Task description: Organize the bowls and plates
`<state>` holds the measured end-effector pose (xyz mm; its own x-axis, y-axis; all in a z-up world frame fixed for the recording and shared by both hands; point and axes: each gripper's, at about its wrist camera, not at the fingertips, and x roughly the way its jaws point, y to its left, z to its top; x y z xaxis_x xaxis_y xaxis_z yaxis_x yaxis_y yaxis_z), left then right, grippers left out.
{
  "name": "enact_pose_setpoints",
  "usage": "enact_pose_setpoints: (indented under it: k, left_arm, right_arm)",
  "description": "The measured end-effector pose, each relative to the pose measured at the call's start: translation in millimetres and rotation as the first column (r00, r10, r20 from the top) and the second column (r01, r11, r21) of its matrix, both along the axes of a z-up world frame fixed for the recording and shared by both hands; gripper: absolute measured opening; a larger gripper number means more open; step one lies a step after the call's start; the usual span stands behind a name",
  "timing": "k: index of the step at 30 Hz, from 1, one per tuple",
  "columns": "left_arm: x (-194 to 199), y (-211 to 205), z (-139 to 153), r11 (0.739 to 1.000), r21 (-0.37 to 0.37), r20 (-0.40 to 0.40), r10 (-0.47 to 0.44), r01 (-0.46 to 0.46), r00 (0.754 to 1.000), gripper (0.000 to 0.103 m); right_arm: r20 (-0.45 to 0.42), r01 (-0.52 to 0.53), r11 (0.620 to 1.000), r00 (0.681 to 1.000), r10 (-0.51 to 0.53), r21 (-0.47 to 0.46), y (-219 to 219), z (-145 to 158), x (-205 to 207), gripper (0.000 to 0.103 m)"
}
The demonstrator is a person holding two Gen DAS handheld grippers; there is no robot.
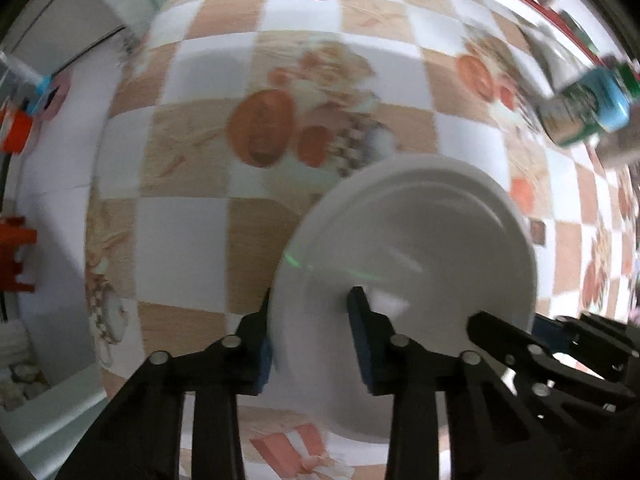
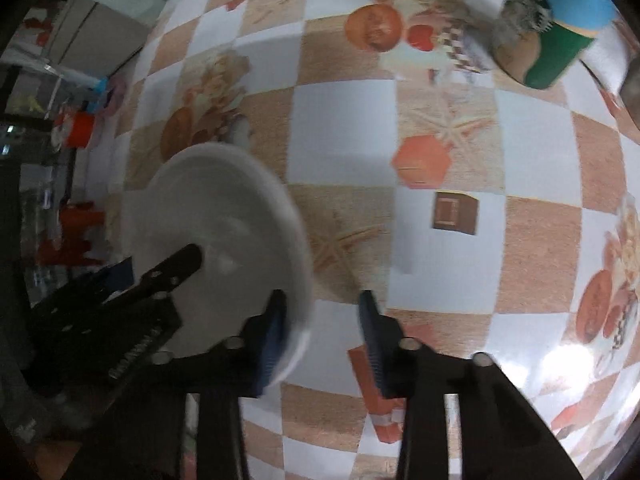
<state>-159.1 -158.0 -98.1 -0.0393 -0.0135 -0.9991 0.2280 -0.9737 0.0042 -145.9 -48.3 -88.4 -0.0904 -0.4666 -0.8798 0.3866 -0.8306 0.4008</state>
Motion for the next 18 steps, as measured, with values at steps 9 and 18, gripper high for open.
enact_pose_setpoints:
  k: [9,18]
  left_arm:
    - [30.7,53.5,-1.8,0.995,0.019,0.025,-0.102,0.102,0.994,0.036]
    - [99.6,107.6,-5.5,0.988,0.045,0.069,-0.147,0.144,0.987,0.036]
  right_arm:
    - [0.006,-0.071,0.995,0.997,0.071,0.07,21.2,-13.8,22.4,0.017]
    - [0.074,-0.102,0.988,0.993,0.094,0.114,64.4,-44.3,76.0,0.017]
